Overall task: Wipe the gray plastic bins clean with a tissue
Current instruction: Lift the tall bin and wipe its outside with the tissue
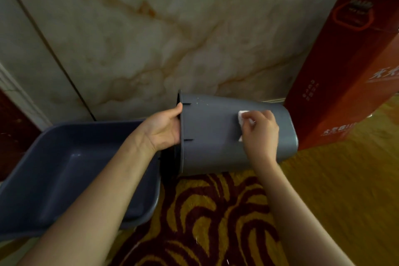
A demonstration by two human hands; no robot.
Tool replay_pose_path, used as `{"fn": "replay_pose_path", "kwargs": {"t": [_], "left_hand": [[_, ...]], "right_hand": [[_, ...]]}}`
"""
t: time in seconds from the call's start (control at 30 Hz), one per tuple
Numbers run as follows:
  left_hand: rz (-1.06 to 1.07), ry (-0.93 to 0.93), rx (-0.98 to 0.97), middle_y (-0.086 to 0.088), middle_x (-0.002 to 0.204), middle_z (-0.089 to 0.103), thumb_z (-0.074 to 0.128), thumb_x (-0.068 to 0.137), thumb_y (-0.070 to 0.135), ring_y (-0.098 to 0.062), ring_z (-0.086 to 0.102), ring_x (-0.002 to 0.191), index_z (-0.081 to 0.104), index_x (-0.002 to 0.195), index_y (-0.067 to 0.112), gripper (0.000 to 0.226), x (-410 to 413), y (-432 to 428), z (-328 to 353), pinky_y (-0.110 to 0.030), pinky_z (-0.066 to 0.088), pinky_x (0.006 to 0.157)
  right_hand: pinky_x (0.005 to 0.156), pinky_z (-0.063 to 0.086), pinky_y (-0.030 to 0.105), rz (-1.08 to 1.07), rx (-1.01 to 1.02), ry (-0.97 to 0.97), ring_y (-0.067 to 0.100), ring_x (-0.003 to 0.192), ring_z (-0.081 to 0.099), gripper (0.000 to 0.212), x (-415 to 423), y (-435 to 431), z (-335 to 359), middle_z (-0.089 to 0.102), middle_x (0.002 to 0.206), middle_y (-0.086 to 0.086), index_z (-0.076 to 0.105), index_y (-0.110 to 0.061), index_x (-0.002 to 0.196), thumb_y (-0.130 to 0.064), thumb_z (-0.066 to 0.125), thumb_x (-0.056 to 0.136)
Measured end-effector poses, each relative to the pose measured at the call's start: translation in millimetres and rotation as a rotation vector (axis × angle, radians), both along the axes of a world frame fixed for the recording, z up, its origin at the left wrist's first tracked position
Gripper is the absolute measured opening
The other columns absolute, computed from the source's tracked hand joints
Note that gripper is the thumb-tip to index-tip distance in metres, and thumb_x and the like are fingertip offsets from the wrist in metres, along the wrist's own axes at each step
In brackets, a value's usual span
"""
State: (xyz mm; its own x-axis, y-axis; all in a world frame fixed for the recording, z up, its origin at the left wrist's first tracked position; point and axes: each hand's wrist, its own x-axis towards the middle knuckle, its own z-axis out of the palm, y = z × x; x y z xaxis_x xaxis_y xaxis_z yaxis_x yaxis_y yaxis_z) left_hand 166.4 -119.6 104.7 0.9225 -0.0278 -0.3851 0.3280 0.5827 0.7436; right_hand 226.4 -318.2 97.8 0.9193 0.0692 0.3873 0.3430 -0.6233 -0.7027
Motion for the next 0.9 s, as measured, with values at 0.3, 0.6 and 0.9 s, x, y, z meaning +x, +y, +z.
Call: {"fn": "replay_pose_path", "kwargs": {"t": [0.3, 0.6, 0.9], "left_hand": [[0.061, 0.022, -0.020, -0.009, 0.085, 0.076, 0.025, 0.098, 0.035, -0.020, 0.073, 0.078, 0.059, 0.105, 0.008, 0.044, 7, -1, 4, -0.039, 0.049, 0.075], [0.082, 0.043, 0.014, -0.008, 0.079, 0.077, 0.027, 0.098, 0.033, -0.020, 0.073, 0.074, 0.060, 0.099, 0.011, 0.040, 8, 0, 6, -0.041, 0.049, 0.076], [0.055, 0.037, 0.024, -0.007, 0.085, 0.077, 0.027, 0.098, 0.035, -0.020, 0.073, 0.080, 0.061, 0.102, 0.012, 0.041, 6, 3, 2, -0.042, 0.049, 0.076]], "right_hand": [[0.059, 0.047, 0.031, 0.315, -0.012, -0.182, 0.023, 0.075, 0.054, 0.006, -74, 44, -16, 0.055, 0.093, 0.010, 0.060, -0.008, 0.090, -0.006, 0.059, 0.085], [0.055, 0.047, 0.025, 0.245, 0.022, -0.270, 0.020, 0.072, 0.054, 0.015, -74, 23, -25, 0.055, 0.087, 0.010, 0.060, -0.007, 0.088, 0.003, 0.063, 0.078], [0.055, 0.042, 0.017, 0.289, -0.029, -0.291, 0.016, 0.069, 0.051, 0.013, -83, 26, -48, 0.055, 0.085, 0.009, 0.061, -0.007, 0.088, 0.002, 0.063, 0.078]]}}
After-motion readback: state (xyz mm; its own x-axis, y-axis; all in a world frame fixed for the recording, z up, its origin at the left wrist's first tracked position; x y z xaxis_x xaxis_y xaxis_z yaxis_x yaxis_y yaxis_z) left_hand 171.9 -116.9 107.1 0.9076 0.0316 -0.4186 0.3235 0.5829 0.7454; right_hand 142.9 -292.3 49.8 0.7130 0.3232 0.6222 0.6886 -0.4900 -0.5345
